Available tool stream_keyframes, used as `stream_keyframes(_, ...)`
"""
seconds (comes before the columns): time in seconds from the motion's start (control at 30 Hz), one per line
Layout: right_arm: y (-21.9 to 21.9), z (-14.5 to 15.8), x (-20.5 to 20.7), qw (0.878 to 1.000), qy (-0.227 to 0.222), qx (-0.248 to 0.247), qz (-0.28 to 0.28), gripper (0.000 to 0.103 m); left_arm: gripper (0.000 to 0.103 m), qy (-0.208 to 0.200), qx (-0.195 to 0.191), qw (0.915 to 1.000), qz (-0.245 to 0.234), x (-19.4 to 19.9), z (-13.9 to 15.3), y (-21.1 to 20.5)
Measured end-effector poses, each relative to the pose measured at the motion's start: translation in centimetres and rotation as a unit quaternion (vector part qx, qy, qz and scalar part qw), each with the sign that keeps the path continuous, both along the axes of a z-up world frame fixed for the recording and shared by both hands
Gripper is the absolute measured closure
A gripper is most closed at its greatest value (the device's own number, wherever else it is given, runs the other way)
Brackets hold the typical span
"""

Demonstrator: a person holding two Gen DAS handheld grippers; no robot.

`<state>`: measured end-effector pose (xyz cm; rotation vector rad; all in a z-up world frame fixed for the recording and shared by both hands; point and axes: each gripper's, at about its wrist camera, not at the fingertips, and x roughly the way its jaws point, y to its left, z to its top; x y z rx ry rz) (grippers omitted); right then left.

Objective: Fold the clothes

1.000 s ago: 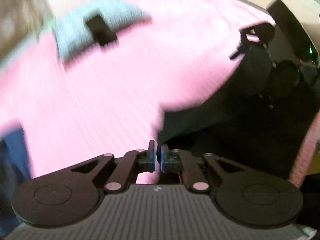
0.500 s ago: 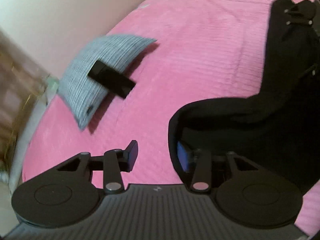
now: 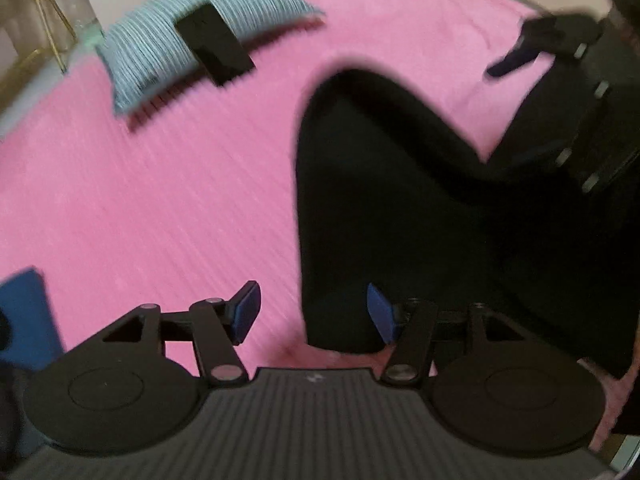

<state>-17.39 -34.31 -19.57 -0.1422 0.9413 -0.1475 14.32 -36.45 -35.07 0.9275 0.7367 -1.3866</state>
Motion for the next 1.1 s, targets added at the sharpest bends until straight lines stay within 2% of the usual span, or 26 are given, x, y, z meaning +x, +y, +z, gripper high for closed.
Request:
stream_keyframes(0.07, -0.1, -0.7, -1.8, 1.000, 0.021, -0.013, -0.017, 0.010, 0.049, 0.003, -0.006, 0.9999, -0.009, -0.2, -2.8, -0.5)
stream_keyframes(0.17, 0.3, -1.3, -4.9, 0.996, 0.057, -0.033, -0.056, 0.010, 0.061, 0.009, -0.008, 0.9998, -0.017, 0.6, -6.5, -1.9)
stream_keyframes(0.23, 0.3, -1.6, -6.3, 0.992, 0.076, -0.035, -0.096, 0.010, 0.101, 0.042, -0.007, 0.9989, -0.021, 1.8, -7.2, -2.1)
stream_keyframes(0.27, 0.6, -1.6, -6.9, 0.989, 0.084, -0.036, -0.117, 0.010, 0.103, 0.058, -0.008, 0.9981, -0.023, 2.5, -7.4, -2.1)
stream_keyframes(0.33, 1.3, -1.4, -7.7, 0.982, 0.094, -0.033, -0.161, 0.010, 0.103, 0.069, -0.017, 0.9968, -0.036, 3.9, -4.8, -0.6)
stream_keyframes(0.4, 2.2, -0.8, -8.2, 0.974, 0.094, -0.016, -0.205, 0.010, 0.103, 0.067, -0.017, 0.9966, -0.046, 6.0, -0.5, 1.8)
stream_keyframes(0.5, 4.5, 0.7, -7.9, 0.965, 0.081, 0.018, -0.250, 0.010, 0.103, 0.015, -0.005, 0.9992, -0.038, 9.9, 6.2, 4.1)
stream_keyframes(0.57, 6.5, 1.5, -7.3, 0.963, 0.067, 0.030, -0.259, 0.010, 0.103, -0.009, 0.008, 0.9996, -0.025, 12.6, 9.6, 4.5)
stream_keyframes(0.67, 8.9, 2.2, -6.5, 0.963, 0.056, 0.045, -0.259, 0.010, 0.101, -0.102, 0.024, 0.9945, 0.000, 14.9, 12.5, 3.6)
stream_keyframes(0.7, 9.4, 2.3, -6.3, 0.964, 0.056, 0.048, -0.257, 0.010, 0.098, -0.144, 0.023, 0.9893, 0.012, 15.0, 12.5, 3.3)
stream_keyframes(0.77, 10.2, 1.6, -6.5, 0.963, 0.061, 0.062, -0.256, 0.010, 0.088, -0.200, 0.018, 0.9793, 0.027, 14.0, 12.0, 3.6)
stream_keyframes(0.8, 10.5, 1.2, -6.6, 0.962, 0.063, 0.070, -0.256, 0.010, 0.083, -0.196, 0.008, 0.9801, 0.030, 12.9, 11.5, 4.2)
stream_keyframes(0.83, 10.7, 0.6, -7.0, 0.961, 0.071, 0.077, -0.256, 0.010, 0.083, -0.165, 0.001, 0.9860, 0.027, 11.8, 10.8, 5.1)
stream_keyframes(0.87, 11.2, 0.2, -7.4, 0.960, 0.079, 0.083, -0.256, 0.010, 0.081, -0.132, -0.005, 0.9910, 0.024, 10.6, 10.0, 6.0)
stream_keyframes(0.93, 11.6, -0.7, -8.6, 0.957, 0.095, 0.094, -0.259, 0.010, 0.075, -0.039, 0.008, 0.9992, 0.006, 6.7, 6.7, 7.3)
stream_keyframes(0.97, 11.5, -1.3, -9.3, 0.955, 0.102, 0.099, -0.262, 0.010, 0.075, 0.006, 0.016, 0.9999, -0.002, 4.7, 5.0, 7.9)
stream_keyframes(1.03, 11.4, -2.3, -10.6, 0.950, 0.112, 0.109, -0.269, 0.010, 0.074, 0.063, 0.049, 0.9967, -0.014, 0.5, 0.7, 8.4)
stream_keyframes(1.07, 11.4, -2.5, -11.5, 0.949, 0.116, 0.113, -0.272, 0.010, 0.074, 0.090, 0.063, 0.9938, -0.018, -1.5, -1.4, 8.5)
stream_keyframes(1.1, 11.5, -2.6, -12.3, 0.948, 0.119, 0.113, -0.274, 0.010, 0.074, 0.098, 0.066, 0.9929, -0.011, -2.8, -2.8, 8.1)
